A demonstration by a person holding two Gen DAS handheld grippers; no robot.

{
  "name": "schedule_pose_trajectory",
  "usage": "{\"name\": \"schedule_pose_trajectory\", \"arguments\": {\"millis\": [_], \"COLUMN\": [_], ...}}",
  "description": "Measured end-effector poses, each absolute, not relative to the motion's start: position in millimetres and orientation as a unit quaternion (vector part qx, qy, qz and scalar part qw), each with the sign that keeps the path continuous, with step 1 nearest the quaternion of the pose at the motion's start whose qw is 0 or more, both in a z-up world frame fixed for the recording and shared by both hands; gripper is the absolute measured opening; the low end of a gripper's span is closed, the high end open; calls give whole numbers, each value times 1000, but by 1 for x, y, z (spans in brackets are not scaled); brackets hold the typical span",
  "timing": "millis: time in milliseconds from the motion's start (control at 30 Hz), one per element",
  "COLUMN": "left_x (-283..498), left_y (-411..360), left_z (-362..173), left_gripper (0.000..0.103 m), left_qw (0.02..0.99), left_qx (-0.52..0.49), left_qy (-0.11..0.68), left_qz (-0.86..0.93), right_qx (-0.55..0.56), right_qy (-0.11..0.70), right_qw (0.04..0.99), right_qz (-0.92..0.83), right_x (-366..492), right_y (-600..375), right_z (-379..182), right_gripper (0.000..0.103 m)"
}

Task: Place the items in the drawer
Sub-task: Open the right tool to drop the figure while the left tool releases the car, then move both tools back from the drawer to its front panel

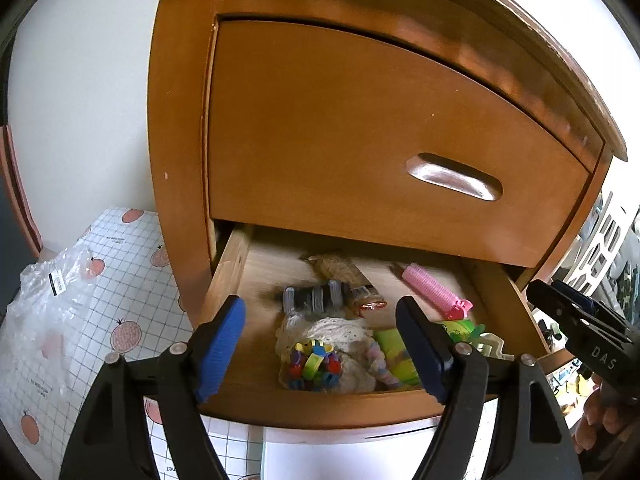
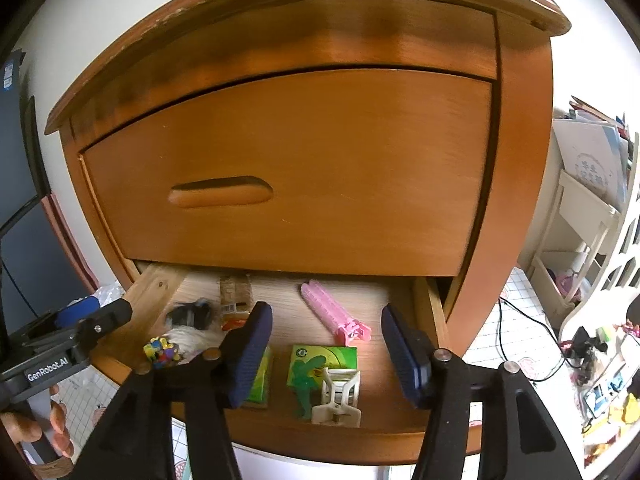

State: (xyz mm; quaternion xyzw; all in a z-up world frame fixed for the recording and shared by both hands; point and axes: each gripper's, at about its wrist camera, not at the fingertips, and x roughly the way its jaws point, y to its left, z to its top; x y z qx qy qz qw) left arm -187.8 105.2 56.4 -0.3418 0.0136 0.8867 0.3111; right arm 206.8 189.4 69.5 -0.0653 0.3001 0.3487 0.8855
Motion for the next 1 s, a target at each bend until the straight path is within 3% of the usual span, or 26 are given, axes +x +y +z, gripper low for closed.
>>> {"name": "schedule_pose_trajectory", "arguments": {"millis": [233, 367, 467, 1000], "left_x": [-182, -178, -176, -148], "left_y": [97, 93, 89, 62], "left_z": [65, 69, 70, 74], "left_gripper": [88, 102, 103, 103], "left_qw": [302, 290, 284, 260], "left_qx": [-331, -310, -300, -272], "left_qy": [12, 11, 10, -1], "left_qz": [894, 905, 911, 927], "right_qx": [-61, -63, -62, -55], "right_qy": [298, 291, 285, 297], "right_qw": [886, 891, 895, 894], "right_qz": [349, 343, 338, 331], "right_x": [202, 197, 194, 166], "right_y": [185, 181, 177, 154], "right_z": [68, 68, 67, 63], "right_gripper": [76, 94, 102, 103]}}
